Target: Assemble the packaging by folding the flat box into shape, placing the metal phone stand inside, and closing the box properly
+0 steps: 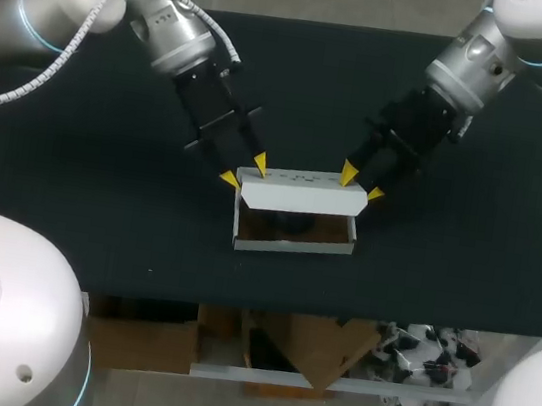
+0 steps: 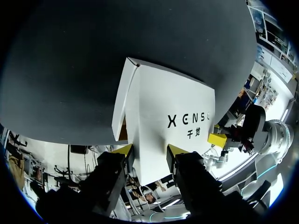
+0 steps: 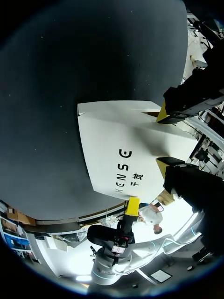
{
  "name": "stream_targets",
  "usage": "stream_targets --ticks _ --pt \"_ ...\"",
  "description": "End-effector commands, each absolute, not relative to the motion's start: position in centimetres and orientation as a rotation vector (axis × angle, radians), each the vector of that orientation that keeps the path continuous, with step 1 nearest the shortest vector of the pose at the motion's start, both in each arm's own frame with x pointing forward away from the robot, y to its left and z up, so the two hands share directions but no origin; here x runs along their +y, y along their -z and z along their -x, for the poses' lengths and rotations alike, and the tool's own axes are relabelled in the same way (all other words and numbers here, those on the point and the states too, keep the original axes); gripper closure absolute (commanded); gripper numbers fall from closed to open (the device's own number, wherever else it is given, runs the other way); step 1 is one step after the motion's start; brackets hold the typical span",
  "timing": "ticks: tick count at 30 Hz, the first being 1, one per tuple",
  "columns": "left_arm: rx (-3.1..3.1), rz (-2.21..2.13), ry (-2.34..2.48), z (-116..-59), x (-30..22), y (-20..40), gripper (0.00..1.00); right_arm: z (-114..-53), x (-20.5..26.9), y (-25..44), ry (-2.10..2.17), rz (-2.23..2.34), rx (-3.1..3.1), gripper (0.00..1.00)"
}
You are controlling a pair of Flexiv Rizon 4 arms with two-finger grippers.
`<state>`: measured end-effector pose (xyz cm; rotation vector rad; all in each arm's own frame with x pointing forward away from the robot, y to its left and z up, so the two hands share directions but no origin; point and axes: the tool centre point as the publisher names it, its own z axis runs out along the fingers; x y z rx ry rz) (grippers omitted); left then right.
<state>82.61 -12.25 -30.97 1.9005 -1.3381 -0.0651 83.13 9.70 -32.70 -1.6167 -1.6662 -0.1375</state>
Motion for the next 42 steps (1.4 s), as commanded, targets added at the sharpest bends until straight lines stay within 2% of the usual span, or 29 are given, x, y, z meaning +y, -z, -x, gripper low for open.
stream_targets --ticks 1,42 --pt "-1.331 -1.895 0.059 -82.71 -12.74 31.18 0.55 -83.31 10.16 32.71 0.131 1.612 -1.665 0.52" --pt "-1.203 -1.874 -0.017 -82.82 -12.82 31.13 0.55 -83.40 10.08 32.78 0.130 1.613 -1.661 0.51"
